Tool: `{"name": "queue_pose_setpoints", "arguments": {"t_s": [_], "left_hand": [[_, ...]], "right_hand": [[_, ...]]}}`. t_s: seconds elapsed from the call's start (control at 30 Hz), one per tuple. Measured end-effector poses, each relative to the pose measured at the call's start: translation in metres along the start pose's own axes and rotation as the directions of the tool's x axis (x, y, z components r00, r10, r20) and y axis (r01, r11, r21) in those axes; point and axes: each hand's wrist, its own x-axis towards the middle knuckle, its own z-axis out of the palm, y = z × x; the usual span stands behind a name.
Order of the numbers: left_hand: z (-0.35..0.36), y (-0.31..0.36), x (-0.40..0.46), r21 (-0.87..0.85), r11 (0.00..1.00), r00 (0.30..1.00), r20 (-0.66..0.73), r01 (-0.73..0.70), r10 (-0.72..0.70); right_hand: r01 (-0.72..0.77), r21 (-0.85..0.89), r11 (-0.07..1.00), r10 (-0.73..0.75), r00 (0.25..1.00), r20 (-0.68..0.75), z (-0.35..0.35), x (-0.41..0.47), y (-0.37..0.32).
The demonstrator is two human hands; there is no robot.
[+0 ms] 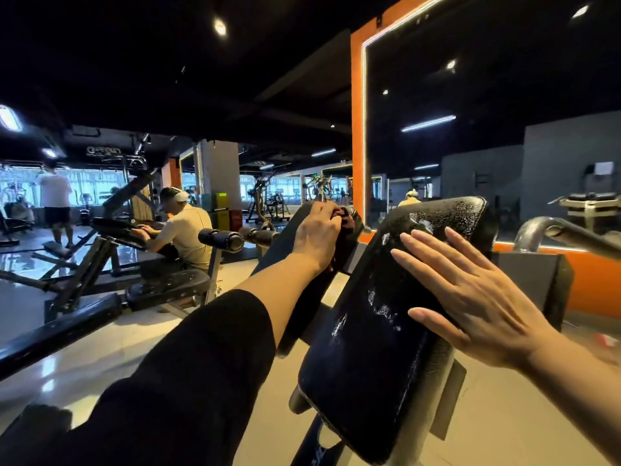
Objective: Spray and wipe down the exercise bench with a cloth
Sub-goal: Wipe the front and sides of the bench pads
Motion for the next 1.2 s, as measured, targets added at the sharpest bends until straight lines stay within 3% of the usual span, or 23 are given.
{"name": "queue_pose_setpoints", "arguments": {"t_s": [0.1,0.37,0.47,0.6,0.8,0.93,1.2], "left_hand": [[0.019,-0.003,-0.003,-0.010,1.000,0.998,0.063,-0.022,0.022],[0.019,-0.013,-0.040,-0.042,0.954,0.950,-0.116,-0.296,0.290],[0.017,-0.012,-0.072,-0.034,0.940,0.939,-0.076,-0.339,0.336],[0.008,-0.019,-0.098,-0.133,0.958,0.967,-0.061,-0.252,0.246],[-0.002,0.000,-0.021,-0.325,0.944,0.984,-0.176,-0.065,0.008],[0.003,0.015,0.004,-0.280,0.959,0.991,-0.109,0.044,-0.077],[0.016,0.000,-0.033,-0.160,0.987,0.992,-0.113,0.034,-0.053]], "right_hand": [[0.001,-0.002,1.000,-0.002,1.000,-0.011,0.002,0.000,0.001],[-0.026,-0.006,1.000,0.026,1.000,0.003,0.003,-0.001,0.001],[-0.022,-0.004,1.000,0.022,1.000,0.008,0.001,-0.001,-0.002],[-0.023,-0.004,1.000,0.023,1.000,0.008,0.001,-0.001,-0.002],[-0.021,-0.005,1.000,0.021,1.000,0.013,0.001,-0.001,-0.002],[-0.024,-0.004,1.000,0.024,1.000,-0.006,0.002,-0.001,-0.003],[-0.030,-0.011,0.999,0.030,1.000,-0.001,0.003,-0.002,-0.002]]}}
